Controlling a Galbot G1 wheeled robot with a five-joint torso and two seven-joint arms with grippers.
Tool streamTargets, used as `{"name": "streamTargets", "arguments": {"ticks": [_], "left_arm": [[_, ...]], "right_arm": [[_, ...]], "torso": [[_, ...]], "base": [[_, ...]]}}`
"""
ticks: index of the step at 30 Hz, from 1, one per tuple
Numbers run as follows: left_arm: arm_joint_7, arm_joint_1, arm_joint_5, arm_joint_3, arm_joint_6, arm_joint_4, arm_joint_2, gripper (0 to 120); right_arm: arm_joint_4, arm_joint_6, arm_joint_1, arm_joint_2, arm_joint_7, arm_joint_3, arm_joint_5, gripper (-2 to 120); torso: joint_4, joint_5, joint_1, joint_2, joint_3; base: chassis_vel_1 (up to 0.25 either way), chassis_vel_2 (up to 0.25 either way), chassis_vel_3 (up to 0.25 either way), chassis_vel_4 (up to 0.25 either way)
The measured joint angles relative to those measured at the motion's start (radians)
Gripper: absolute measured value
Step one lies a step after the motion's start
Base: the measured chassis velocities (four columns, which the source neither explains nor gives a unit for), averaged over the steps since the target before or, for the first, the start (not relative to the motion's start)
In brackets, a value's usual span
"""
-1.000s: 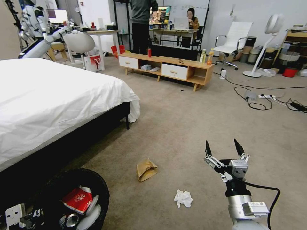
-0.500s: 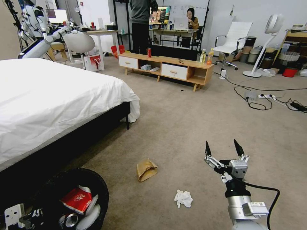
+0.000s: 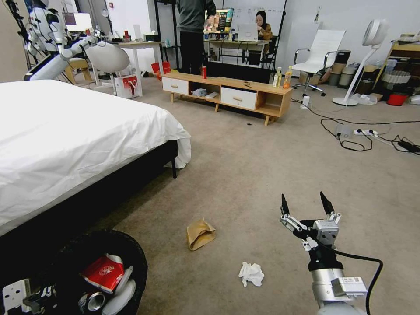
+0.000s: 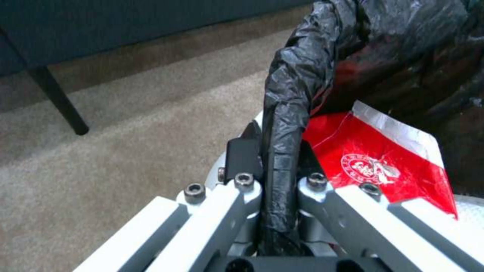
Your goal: Pick up the trash bin and place the garbage on the floor into it.
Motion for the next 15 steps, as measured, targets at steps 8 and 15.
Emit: {"name": "streamTargets", "arguments": {"ticks": [8,15], "left_arm": [[0.0,-0.001,0.0,0.0,0.0,0.0,0.001,3],[0.0,-0.006,-0.001,-0.001,-0.001,0.01,0.005,3]], "right_arm": [[-0.011,-0.006,0.008,-0.014,-0.005,0.0,-0.004,100],[-0.004,-0.225,0.042,-0.118,0.075,-0.017,0.13,100]], "torso": [[0.0,0.0001,0.0,0.0,0.0],[0.0,0.0002,0.0,0.0,0.0]], "base": [[-0.004,0.005,0.006,-0.005],[0.0,0.0,0.0,0.0]]}}
